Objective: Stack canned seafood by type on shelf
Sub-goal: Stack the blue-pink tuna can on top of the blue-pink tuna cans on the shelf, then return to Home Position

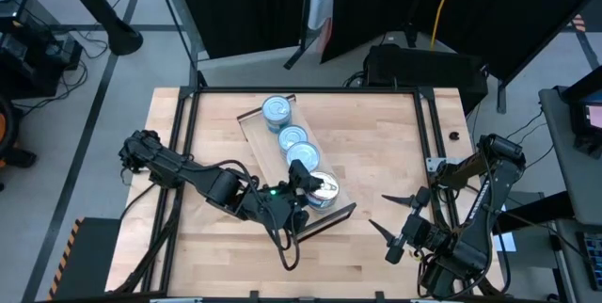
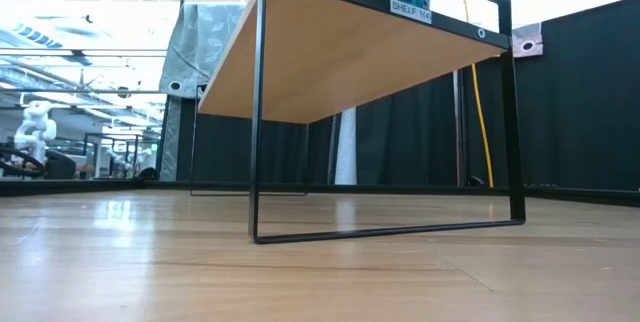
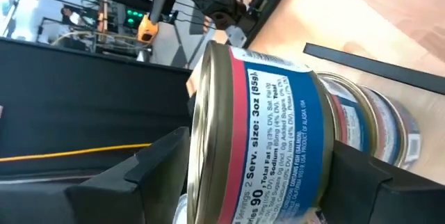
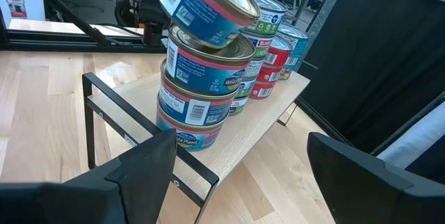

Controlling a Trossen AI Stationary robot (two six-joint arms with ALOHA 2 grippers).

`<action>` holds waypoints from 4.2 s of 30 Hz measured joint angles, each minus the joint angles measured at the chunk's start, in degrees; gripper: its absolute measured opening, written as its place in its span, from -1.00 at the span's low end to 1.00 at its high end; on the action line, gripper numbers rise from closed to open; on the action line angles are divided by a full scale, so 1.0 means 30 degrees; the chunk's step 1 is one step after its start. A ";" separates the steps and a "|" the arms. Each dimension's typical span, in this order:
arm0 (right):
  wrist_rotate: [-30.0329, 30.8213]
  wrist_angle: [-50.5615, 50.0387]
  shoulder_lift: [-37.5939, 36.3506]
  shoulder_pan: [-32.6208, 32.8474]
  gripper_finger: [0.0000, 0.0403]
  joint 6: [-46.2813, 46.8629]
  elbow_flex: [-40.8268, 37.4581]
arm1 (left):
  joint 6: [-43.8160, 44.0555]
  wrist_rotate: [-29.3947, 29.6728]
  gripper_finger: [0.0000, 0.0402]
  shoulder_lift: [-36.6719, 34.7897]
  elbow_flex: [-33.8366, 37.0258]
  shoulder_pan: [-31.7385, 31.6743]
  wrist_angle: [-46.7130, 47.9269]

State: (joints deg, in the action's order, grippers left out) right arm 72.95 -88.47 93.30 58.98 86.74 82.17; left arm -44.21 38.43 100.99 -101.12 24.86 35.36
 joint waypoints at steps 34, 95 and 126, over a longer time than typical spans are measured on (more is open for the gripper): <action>-0.0430 0.0189 0.0000 0.0000 0.55 -0.0226 0.0000 | 0.2595 -0.1308 0.66 0.0007 0.0000 -0.0051 -0.1030; -0.0910 0.0553 -0.0602 0.0000 0.54 -0.2992 0.0000 | 0.2626 0.8379 0.11 -0.0616 -0.2065 0.5428 -0.3208; 0.2095 1.4558 -1.8717 0.0991 -1.00 -1.5153 -1.6044 | 1.1158 0.0910 -1.00 -1.4334 1.7584 0.3998 -1.2325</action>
State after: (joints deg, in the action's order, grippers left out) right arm 79.23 -44.79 37.15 61.95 41.28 34.04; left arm -10.73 41.16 57.99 -48.37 36.86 -1.61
